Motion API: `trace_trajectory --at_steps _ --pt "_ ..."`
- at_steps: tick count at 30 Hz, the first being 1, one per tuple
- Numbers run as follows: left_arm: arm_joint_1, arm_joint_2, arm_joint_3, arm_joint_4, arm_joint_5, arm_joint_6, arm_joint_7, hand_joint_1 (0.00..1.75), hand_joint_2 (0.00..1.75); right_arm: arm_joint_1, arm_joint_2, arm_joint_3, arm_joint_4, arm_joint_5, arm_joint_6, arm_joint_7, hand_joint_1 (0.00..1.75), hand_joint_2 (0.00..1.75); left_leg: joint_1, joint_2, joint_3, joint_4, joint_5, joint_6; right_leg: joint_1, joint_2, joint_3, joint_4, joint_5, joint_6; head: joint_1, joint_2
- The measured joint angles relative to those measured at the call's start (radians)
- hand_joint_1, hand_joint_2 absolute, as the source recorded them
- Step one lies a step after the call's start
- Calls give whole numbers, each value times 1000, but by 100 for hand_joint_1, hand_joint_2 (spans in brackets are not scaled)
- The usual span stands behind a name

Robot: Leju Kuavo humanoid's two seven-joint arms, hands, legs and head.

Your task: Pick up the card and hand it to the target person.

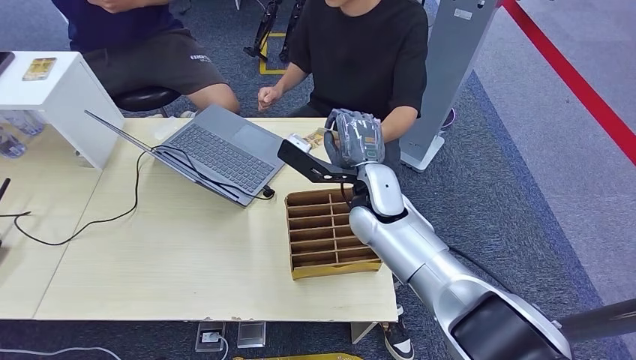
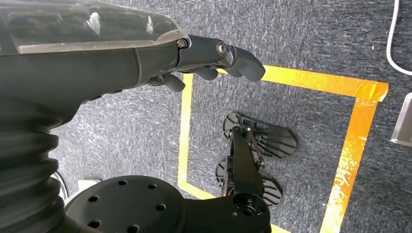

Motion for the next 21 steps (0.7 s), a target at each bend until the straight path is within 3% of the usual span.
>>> trace_trajectory --at_steps 4,21 --pt "-1 0 0 0 0 -5 0 0 175 -8 1 7 26 -13 -6 3 0 175 0 0 0 0 0 0 0 0 0 0 0 0 1 0" --pt "-2 0 -1 0 11 5 -3 0 175 -23 9 32 75 -50 -30 -2 0 175 0 0 0 0 0 0 0 0 0 0 0 0 1 0"
